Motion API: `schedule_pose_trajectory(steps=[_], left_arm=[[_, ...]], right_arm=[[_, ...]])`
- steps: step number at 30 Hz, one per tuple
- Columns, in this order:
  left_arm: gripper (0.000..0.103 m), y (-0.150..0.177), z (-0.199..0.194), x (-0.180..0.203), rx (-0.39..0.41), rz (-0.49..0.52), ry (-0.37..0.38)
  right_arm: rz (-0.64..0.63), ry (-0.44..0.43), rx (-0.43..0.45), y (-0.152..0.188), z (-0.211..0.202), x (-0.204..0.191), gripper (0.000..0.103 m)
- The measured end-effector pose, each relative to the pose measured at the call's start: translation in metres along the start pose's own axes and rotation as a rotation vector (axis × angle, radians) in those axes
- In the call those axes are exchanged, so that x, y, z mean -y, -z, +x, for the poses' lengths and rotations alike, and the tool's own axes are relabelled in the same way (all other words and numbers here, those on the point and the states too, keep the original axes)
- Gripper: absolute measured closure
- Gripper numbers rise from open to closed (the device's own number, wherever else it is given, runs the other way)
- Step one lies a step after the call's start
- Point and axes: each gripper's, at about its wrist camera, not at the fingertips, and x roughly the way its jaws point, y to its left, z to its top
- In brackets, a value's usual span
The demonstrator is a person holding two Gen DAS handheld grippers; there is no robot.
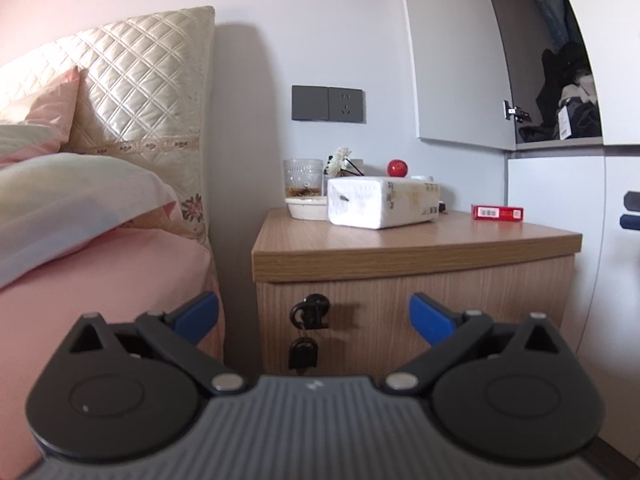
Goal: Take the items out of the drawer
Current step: 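Move the left gripper onto the black drawer handle and close it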
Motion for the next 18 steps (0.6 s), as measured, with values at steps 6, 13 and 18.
schedule_pose_trajectory(steps=[6, 13, 18], left_arm=[[0.000, 0.008, 0.013, -0.009, -0.039, -0.018, 0.023], [0.000, 0.019, 0.047, -0.025, -0.105, -0.008, 0.047], [0.000, 0.023, 0.069, -0.032, -0.130, -0.002, 0.083]], right_arm=[[0.059, -0.083, -0.068, 0.011, -0.002, 0.015, 0.000], [0.059, -0.065, -0.214, 0.038, 0.031, 0.035, 0.000], [0.003, -0.095, -0.254, 0.049, 0.050, 0.042, 0.000]])
